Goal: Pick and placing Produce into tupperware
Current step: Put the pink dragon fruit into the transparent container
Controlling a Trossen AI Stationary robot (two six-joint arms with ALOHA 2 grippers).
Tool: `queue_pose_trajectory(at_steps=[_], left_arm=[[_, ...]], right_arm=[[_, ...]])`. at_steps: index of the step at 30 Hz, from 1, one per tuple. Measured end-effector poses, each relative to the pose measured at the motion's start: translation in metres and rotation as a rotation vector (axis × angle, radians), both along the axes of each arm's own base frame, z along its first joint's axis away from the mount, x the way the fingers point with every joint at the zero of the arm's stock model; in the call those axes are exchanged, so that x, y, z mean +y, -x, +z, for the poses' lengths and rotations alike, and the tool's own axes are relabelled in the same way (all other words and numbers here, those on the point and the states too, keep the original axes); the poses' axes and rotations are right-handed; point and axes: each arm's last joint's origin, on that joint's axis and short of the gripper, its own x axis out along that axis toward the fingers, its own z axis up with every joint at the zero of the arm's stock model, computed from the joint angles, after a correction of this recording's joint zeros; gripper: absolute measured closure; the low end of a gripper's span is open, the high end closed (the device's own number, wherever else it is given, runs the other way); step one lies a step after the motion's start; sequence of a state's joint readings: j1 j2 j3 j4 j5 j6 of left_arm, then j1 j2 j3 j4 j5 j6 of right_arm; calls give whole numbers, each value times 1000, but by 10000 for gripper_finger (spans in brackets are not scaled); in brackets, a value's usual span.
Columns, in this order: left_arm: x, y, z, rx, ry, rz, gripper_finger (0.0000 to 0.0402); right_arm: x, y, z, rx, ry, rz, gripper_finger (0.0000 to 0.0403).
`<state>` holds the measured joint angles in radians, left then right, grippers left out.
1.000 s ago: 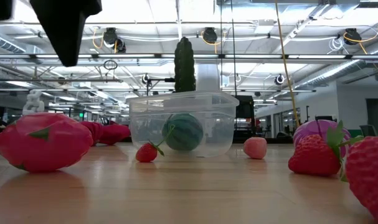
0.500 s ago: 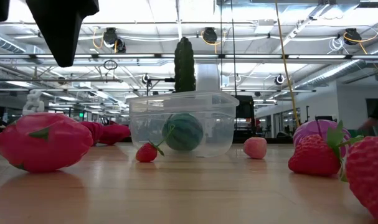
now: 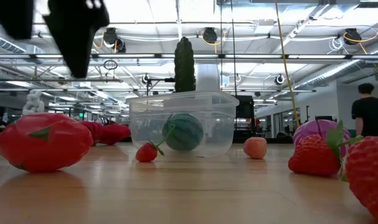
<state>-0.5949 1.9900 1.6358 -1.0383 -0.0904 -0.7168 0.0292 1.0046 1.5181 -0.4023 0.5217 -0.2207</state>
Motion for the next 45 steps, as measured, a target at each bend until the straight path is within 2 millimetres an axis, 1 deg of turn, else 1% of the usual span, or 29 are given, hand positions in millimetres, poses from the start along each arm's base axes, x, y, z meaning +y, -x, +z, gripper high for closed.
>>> queue_pose_trajectory(at_steps=[2, 5, 8, 11, 17, 24, 29, 33, 39, 42, 45], left_arm=[[0, 2, -7, 25, 22, 1, 7], [2, 5, -13, 49, 6, 37, 7], [3, 4, -14, 20, -26, 45, 7], [1, 1, -15, -17, -7, 21, 7], [2, 4, -30, 2, 15, 12, 7], [3, 4, -33, -5, -6, 1, 7], [6, 7, -44, 6, -5, 3, 7], [8, 8, -49, 16, 6, 19, 7], [11, 7, -49, 15, -2, 29, 8], [10, 7, -49, 8, -12, 30, 23], [11, 7, -49, 7, -15, 31, 54]], right_arm=[[0, 0, 0, 0, 0, 0, 220], [0, 0, 0, 1, 0, 0, 220], [0, 0, 0, 0, 0, 0, 220], [0, 0, 0, 0, 0, 0, 220], [0, 0, 0, 0, 0, 0, 220], [0, -2, -1, 4, 0, 0, 220], [0, -5, -2, 12, 0, 0, 220], [0, -5, -2, 14, 0, 0, 220], [0, -6, -2, 15, 0, 0, 220], [0, -6, -2, 16, 0, 0, 220], [0, -7, -2, 16, 0, 0, 220]])
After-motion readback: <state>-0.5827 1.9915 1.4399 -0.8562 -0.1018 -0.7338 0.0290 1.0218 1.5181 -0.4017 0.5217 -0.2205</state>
